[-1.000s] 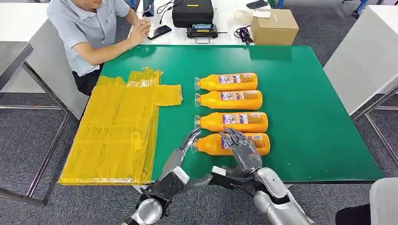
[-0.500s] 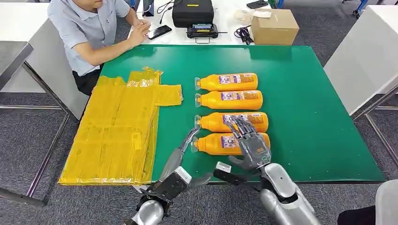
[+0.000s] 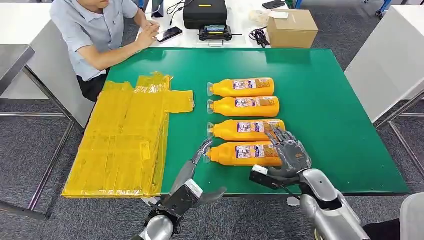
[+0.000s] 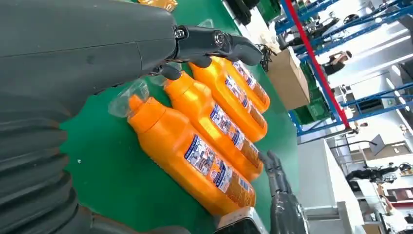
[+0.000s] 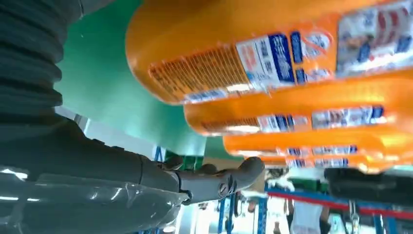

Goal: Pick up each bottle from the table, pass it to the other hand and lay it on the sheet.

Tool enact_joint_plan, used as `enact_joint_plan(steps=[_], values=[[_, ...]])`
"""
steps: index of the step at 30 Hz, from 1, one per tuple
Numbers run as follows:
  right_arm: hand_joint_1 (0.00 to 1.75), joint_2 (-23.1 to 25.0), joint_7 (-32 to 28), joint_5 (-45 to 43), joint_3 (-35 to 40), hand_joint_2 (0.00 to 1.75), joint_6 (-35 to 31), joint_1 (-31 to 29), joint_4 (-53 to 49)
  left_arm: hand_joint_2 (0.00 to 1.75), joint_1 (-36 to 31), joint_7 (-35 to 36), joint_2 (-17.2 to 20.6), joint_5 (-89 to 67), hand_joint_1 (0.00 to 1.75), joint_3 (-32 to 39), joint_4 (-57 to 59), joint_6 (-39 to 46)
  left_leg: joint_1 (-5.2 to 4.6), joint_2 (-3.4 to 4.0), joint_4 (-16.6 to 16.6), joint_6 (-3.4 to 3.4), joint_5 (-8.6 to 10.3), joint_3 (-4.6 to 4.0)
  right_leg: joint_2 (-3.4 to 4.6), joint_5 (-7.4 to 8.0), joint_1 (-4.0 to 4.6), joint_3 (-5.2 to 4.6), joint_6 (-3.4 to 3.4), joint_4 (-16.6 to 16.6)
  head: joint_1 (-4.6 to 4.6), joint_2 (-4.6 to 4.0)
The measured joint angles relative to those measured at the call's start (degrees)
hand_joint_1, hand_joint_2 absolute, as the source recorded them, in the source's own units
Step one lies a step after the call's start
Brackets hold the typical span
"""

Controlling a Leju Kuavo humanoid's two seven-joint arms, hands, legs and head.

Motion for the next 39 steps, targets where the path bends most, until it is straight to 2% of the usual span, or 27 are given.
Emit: enact_joint_plan(steps=[7, 16, 30, 39], values=[[0.0, -1.3, -1.4, -2.8, 0.4, 1.75, 2.0, -1.3, 1.0, 1.75, -0.2, -0.6, 0.0, 0.1, 0.0, 0.0, 0.0, 0.8, -0.01, 0.01, 0.0, 0.0, 0.0, 0.0, 0.0, 0.0, -0.01, 0.0, 0.0, 0.0, 0.0, 0.0], [0.0, -0.7, -3.8, -6.1, 1.5, 1.75, 3.3, -2.3, 3.6, 1.75, -0.8, -1.2, -0.1, 0.7, 0.0, -0.2, 0.0, 0.7, 0.0, 0.01, 0.0, 0.0, 0.0, 0.0, 0.0, 0.0, 0.0, 0.0, 0.0, 0.0, -0.02, 0.0], [0.0, 0.0, -4.0, -6.6, 3.2, 1.75, 4.0, -3.8, 6.2, 1.75, -1.3, -1.4, -0.1, 0.8, 0.0, -0.5, 0.4, 0.5, 0.0, 0.01, 0.0, 0.0, 0.0, 0.0, 0.0, 0.0, -0.01, 0.0, 0.0, 0.0, -0.02, 0.0], [0.0, 0.3, -4.7, -10.7, 4.0, 1.75, 7.2, -5.9, 10.1, 1.75, -2.1, -2.1, -0.5, 2.1, 0.0, -0.7, 1.4, 0.2, 0.0, 0.02, 0.0, 0.0, 0.0, 0.01, 0.01, 0.0, -0.01, 0.0, 0.0, 0.0, -0.02, 0.0]])
